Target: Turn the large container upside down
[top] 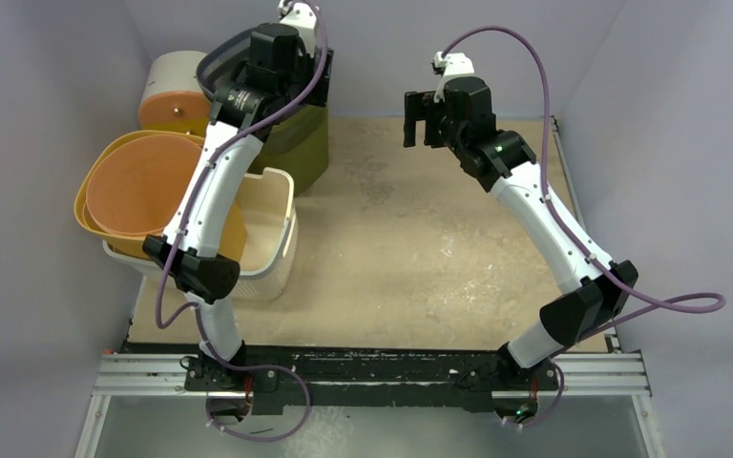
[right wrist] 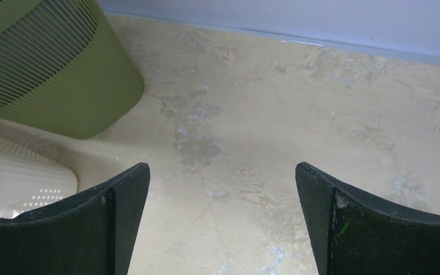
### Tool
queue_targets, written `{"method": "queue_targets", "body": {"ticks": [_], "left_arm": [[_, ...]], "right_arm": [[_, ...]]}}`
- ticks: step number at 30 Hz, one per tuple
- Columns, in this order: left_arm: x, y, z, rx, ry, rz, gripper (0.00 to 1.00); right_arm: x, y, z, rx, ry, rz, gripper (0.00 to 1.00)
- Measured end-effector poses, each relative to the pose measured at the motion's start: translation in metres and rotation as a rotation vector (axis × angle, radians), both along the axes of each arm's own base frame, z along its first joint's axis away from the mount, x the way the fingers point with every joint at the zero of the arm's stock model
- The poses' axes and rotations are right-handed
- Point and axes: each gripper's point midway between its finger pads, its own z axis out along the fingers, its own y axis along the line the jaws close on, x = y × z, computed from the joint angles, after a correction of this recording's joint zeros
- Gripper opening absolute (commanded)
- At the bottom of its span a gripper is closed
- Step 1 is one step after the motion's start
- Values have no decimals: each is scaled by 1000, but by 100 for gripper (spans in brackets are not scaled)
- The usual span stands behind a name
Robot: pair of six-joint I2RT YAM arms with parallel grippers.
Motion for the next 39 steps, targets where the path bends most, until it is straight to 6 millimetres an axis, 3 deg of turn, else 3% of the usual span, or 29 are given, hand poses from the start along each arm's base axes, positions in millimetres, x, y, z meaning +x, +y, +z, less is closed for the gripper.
{"method": "queue_targets", "body": {"ticks": [6,11,16,23,36,39], "left_arm": [[20,2,-29,25,55,7,72],[31,11,-32,10,50,16,70],[37,11,-37,3,60,2,68],[40,2,-60,3,112,-40,63],[50,14,-80,13,150,-26,55],[52,11,-92,17,176,-35,47]], "right_arm": [[-1,-1,0,-8,5,2,98],[-1,-2,-1,-17,7,2,99],[-1,-2,-1,-22,9,2,99],[-1,-4,-2,-29,10,-6,99],[7,-7,-18,-60,41,-25,99],[7,-7,-20,-65,45,-24,99]]}}
